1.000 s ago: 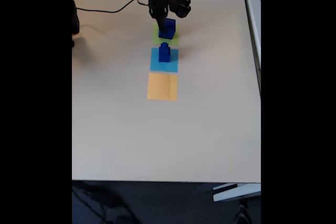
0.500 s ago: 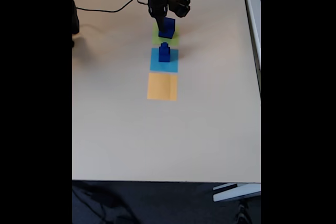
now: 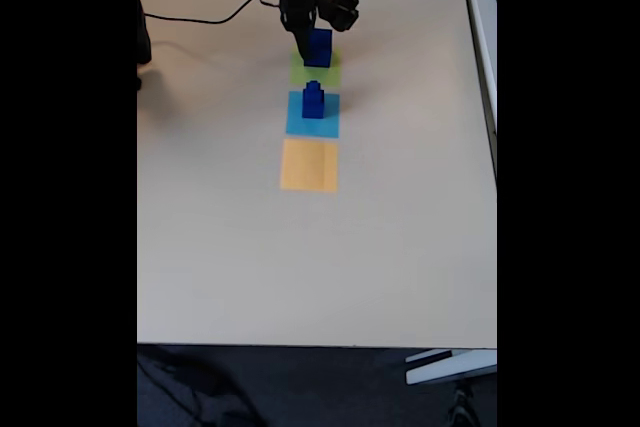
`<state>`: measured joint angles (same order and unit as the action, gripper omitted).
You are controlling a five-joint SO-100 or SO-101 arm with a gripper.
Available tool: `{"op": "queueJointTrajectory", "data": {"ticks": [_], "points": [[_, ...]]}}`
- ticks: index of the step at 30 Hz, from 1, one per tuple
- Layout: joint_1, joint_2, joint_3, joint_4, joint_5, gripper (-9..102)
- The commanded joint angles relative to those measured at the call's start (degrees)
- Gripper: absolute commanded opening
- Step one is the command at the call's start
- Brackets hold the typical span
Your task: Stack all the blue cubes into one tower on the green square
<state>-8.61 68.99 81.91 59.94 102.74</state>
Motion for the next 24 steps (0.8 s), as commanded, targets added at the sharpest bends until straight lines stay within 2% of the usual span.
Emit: {"op": "queueJointTrajectory", "data": {"ticks": [1, 24], "points": [[0.62, 3.34, 0.09, -0.62, -1.14, 27], [1.67, 4.48, -0.79, -0.79, -3.69, 34]]}}
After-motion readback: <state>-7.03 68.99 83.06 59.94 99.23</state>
